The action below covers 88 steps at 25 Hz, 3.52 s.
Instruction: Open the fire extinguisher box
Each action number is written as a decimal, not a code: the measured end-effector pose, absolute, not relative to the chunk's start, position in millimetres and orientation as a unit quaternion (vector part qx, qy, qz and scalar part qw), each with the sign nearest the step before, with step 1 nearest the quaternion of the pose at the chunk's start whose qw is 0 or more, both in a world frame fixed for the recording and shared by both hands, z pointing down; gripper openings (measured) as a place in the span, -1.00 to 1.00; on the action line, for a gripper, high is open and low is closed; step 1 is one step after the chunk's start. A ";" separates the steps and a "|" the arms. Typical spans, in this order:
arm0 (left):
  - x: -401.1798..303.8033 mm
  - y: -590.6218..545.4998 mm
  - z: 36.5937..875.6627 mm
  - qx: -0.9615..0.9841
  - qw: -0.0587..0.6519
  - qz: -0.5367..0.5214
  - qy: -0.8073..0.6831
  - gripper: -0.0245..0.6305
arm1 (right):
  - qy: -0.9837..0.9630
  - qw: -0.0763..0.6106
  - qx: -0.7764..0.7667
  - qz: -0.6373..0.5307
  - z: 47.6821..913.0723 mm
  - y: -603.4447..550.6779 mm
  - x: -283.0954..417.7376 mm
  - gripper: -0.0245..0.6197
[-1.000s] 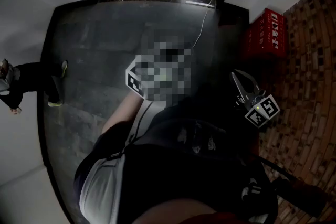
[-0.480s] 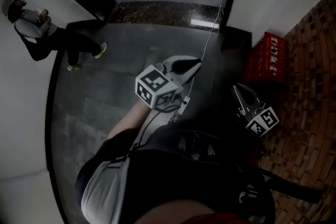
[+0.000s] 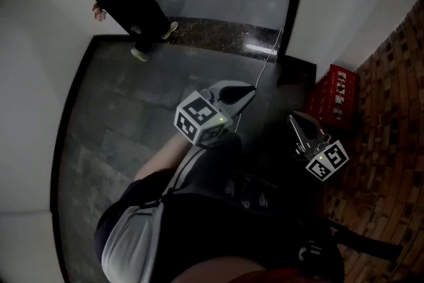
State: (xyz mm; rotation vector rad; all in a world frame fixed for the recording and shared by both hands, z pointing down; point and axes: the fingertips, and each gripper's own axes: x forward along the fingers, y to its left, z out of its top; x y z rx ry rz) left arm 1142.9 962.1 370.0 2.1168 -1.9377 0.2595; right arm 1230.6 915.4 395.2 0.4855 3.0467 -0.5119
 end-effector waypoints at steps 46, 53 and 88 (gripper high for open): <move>1020.7 740.1 467.7 0.835 0.232 0.101 -0.489 -0.91 | 0.886 -0.376 -0.254 -0.097 644.7 636.8 1208.2 -0.34; 1032.1 702.6 498.5 0.818 0.268 0.138 -0.491 -0.91 | 0.819 -0.491 -0.274 -0.113 756.1 583.0 1256.1 -0.31; 1048.0 656.1 515.0 0.823 0.292 0.145 -0.465 -0.91 | 0.769 -0.585 -0.257 -0.006 795.1 544.1 1270.8 -0.51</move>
